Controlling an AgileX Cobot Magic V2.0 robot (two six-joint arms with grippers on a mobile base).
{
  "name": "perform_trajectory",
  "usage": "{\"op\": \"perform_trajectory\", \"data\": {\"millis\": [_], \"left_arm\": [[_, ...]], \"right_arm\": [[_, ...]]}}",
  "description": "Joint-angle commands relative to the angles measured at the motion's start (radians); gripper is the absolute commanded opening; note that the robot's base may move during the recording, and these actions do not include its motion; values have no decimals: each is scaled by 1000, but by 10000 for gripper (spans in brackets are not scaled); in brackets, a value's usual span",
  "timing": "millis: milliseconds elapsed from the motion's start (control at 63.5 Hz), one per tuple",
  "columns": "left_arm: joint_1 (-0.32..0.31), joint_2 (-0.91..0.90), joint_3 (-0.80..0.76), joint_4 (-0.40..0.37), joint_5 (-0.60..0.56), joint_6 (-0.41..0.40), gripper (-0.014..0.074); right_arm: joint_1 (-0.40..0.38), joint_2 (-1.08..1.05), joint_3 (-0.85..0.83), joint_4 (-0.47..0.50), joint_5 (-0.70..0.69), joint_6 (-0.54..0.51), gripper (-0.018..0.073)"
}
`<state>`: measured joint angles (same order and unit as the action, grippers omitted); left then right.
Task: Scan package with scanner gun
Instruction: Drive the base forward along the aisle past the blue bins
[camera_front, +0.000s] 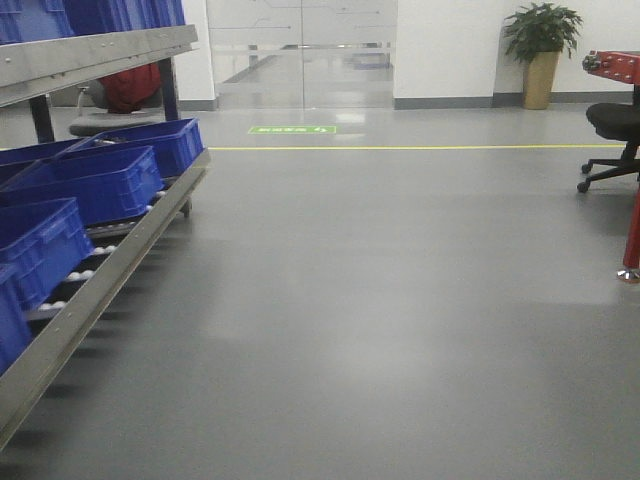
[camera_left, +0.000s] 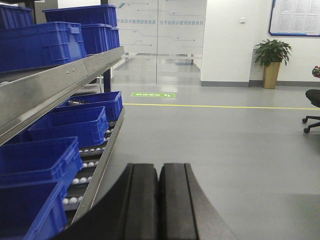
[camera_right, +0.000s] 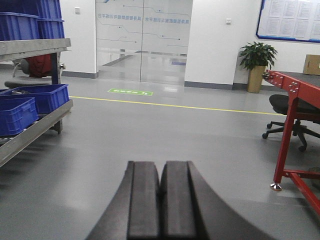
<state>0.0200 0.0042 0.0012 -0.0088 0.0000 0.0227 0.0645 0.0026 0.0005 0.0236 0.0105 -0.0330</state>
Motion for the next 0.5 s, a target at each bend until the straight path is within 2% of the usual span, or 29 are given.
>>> {"op": "perform_trajectory", "data": {"millis": [0,488], "left_arm": [[-4,-4,-1,-5,-19,-9,-102],[-4,-4,-1,-5,-19,-9,-102]], "right_arm": [[1,-3,0,-7,-20,-2,-162],[1,-3,0,-7,-20,-2,-162]]}}
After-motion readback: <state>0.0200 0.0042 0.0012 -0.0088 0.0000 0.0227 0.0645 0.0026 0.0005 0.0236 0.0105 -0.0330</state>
